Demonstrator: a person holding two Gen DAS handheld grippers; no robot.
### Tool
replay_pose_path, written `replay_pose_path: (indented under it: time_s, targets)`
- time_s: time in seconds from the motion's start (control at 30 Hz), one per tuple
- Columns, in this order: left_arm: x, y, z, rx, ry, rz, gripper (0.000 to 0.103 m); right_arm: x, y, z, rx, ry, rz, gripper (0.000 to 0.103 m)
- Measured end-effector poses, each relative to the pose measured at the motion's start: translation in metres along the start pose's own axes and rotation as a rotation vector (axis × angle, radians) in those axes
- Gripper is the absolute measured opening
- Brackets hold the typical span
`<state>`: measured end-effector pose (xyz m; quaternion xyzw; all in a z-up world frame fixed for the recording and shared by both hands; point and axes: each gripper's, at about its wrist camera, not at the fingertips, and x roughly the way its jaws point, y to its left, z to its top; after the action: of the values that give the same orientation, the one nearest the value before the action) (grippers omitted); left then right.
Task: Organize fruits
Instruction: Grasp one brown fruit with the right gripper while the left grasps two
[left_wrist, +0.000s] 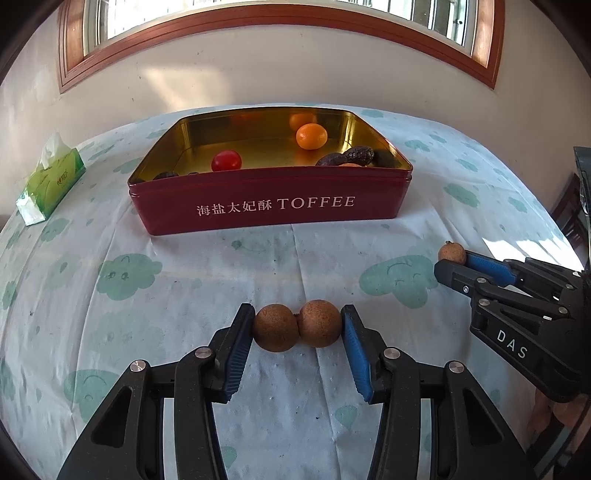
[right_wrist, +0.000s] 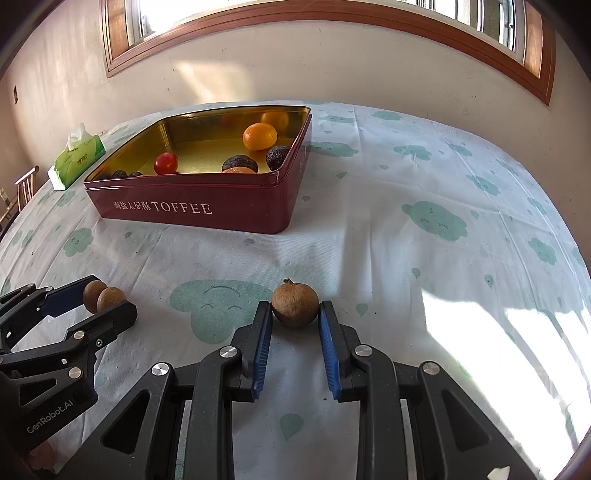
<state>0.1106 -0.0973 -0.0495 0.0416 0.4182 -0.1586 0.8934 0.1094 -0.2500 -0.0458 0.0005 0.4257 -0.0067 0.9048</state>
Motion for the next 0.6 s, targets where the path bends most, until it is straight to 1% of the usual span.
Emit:
replay_pose_path:
  time_s: [0.23, 0.6]
  targets:
    - [-0.007, 0.004, -0.002, -0.001, -0.015, 0.009, 0.049, 0.000, 0.000, 0.000, -0.001, 0.000, -0.001, 0.025]
    - [-0.009, 0.021, -0.002, -0.027, -0.010, 0.034, 0.049, 0.000, 0.000, 0.000, -0.001, 0.000, -0.002, 0.024]
